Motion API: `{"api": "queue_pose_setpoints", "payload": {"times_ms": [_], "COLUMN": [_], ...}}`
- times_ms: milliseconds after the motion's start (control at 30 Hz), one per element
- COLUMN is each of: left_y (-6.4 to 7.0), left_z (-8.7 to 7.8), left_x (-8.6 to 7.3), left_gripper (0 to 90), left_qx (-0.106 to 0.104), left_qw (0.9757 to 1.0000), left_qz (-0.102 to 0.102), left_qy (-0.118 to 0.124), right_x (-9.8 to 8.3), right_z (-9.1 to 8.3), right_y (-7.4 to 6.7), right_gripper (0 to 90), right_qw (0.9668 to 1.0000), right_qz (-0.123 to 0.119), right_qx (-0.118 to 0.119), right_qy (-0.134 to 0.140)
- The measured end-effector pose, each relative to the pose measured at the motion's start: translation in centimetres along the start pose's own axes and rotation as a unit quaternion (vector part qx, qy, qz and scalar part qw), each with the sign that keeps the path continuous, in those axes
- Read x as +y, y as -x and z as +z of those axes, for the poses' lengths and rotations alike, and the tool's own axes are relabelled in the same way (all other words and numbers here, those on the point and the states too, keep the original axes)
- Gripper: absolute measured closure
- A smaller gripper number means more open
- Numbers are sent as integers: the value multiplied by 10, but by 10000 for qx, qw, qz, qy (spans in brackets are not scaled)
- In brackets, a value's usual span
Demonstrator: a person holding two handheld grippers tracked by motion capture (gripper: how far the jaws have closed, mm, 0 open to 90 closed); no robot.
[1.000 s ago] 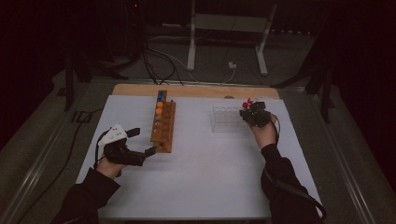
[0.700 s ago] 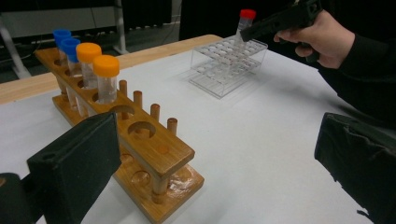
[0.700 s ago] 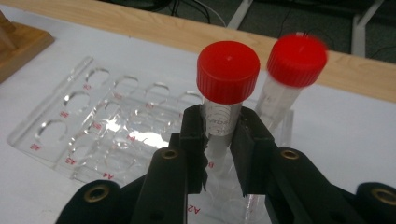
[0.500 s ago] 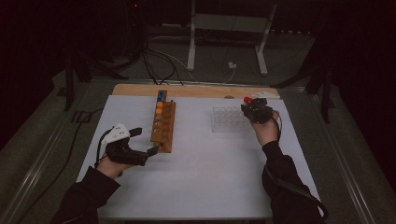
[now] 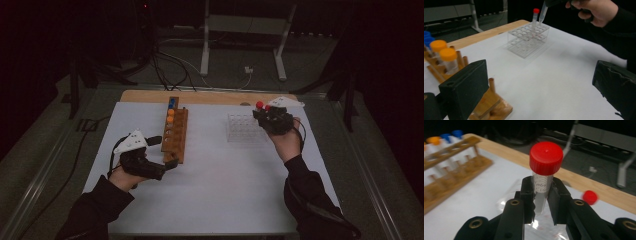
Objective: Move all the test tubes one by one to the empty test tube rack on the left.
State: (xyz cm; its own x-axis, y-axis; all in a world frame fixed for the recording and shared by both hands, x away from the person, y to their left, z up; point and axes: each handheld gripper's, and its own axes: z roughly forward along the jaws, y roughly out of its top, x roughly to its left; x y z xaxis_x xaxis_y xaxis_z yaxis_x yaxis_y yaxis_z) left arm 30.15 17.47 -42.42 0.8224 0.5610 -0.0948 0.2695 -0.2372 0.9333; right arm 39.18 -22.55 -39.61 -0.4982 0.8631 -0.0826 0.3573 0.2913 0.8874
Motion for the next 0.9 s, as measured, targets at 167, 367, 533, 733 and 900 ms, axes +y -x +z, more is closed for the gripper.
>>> {"api": "queue_pose_setpoints", "payload": {"times_ms": [167,367,533,733,900], "left_y": [4,10,16,26,34], "left_z": [7,17,27,41,54], "left_x": [7,15,18,23,26], "left_gripper": [31,32,40,58,113], "left_qx": [-124,-304,-366,-487,-580], "left_qw": [9999,9994,9990,9983,9976], "left_qz": [29,53,149,239,332], "left_qy": [-14,-169,-196,-210,-177], "right_x": [-7,-19,-31,-43,-50], "right_z": [-10,-20,-25,-28,-28], "right_y": [-21,-46,-67,-90,-105], "right_gripper": [744,744,744,744,744], "right_qw": [9992,9962,9922,9862,9815], "right_qz": [-212,-397,-510,-668,-802], "right_qx": [348,769,1122,1494,1713], "right_qy": [-27,-83,-158,-237,-301]}}
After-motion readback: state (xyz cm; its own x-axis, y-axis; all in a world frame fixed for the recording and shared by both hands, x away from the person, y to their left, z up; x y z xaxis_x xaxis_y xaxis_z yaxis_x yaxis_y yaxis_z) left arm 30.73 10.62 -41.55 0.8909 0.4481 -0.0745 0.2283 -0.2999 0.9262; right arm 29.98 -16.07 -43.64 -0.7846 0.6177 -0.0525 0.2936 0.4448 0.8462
